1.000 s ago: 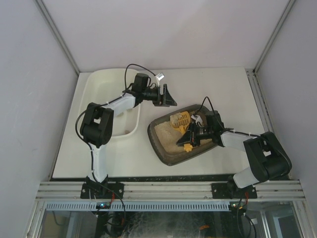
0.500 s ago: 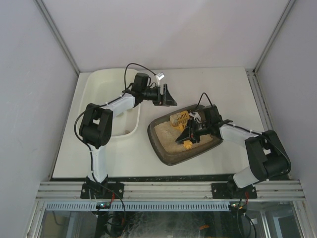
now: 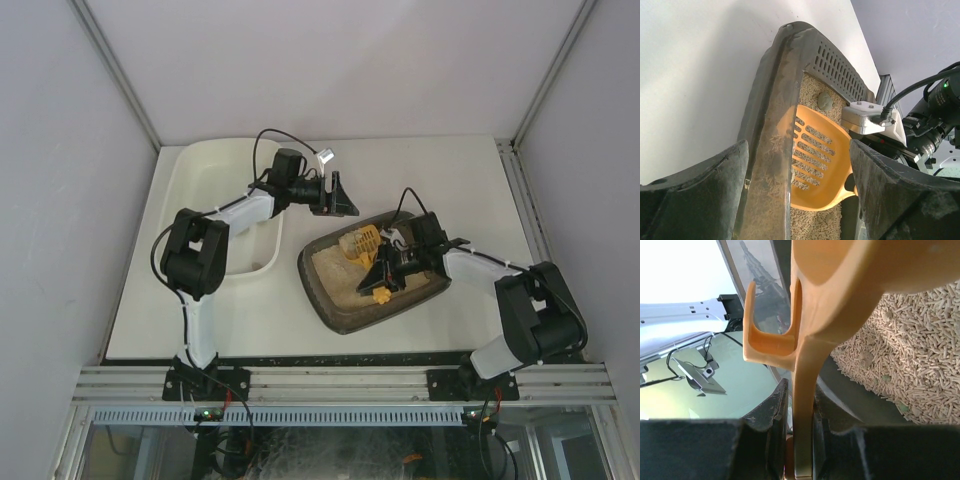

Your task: Clean the litter box

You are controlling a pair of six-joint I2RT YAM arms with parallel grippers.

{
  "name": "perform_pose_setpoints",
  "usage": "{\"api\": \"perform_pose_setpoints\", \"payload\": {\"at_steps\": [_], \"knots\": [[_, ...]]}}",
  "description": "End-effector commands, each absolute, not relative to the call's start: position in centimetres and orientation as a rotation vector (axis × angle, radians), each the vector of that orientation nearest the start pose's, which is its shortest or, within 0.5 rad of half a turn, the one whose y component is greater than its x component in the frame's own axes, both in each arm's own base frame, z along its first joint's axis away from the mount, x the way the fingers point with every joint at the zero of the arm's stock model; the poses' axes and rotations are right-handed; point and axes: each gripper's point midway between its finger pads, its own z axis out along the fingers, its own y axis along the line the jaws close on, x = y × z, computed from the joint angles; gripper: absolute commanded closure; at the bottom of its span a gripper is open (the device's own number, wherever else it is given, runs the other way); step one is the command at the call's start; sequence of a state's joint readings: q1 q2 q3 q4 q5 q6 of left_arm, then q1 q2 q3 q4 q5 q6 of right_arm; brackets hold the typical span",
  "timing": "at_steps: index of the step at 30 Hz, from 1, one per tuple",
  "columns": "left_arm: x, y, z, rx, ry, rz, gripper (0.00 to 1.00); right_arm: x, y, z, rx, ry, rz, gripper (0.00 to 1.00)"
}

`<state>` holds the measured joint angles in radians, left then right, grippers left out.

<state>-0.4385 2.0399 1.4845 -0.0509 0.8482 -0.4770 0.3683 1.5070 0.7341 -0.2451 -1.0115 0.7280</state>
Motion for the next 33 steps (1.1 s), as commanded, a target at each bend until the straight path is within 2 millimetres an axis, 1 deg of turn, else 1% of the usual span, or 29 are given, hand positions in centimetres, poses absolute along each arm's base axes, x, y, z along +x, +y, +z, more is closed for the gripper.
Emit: {"api": "perform_pose_setpoints", "payload": {"at_steps": [1,9,17,27,33], "knots": [[38.7,-34.6,16.4,0.555,2.159,-1.411,0.15,19.3,25.0,12.9,-0.074,2.662,1.689,1.00],[38.6,-34.6,16.1,0.554,2.167,-1.411,0.15,18.7,24.8,13.3,-0.088,2.660,1.684,1.00],[38.6,-34.7,15.9,0.556,2.174,-1.408,0.15,17.5,24.3,13.7,-0.074,2.664,1.688,1.00],[38.4,-34.2,16.9,0.603,2.167,-1.341,0.15,16.0,23.7,14.8,-0.097,2.642,1.689,1.00],[38.0,-33.6,17.4,0.611,2.197,-1.302,0.15,14.5,23.3,15.1,-0.130,2.615,1.690,1.00]]}}
